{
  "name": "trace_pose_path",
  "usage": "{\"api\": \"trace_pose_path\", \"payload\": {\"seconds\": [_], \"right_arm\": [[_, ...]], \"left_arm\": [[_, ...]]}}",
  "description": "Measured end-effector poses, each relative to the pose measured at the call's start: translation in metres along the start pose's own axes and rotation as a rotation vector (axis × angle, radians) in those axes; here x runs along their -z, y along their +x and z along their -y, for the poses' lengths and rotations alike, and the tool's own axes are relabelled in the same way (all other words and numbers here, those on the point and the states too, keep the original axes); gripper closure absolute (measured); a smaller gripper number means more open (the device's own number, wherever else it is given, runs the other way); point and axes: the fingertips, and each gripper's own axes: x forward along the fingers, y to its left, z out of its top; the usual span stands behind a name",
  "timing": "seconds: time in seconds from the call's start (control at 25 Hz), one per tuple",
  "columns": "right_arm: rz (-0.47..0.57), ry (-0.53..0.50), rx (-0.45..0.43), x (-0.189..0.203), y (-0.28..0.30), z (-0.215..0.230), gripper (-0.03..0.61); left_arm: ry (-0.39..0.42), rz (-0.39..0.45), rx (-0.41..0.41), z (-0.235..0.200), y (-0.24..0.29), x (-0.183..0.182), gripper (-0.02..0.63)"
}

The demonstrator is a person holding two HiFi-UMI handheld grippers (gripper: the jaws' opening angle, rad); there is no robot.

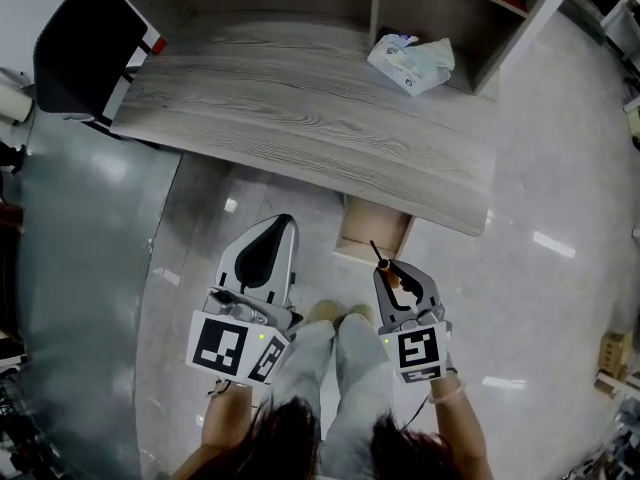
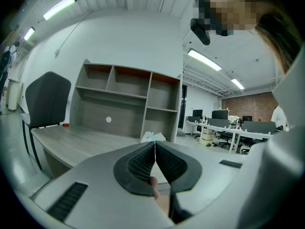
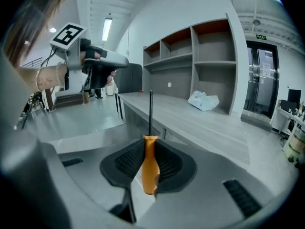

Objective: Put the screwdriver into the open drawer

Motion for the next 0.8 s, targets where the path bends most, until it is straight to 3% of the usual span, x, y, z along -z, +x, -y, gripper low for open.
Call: {"api": "trace_pose_path", "payload": {"seconds": [0.8], "right_arm": [[-0.266,-0.114,0.011,0.142,0.121,0.013,0.494]], "left_arm": [[-0.010,-0.017,-0.010,-0.040,0.020,0.054,0.595]]}}
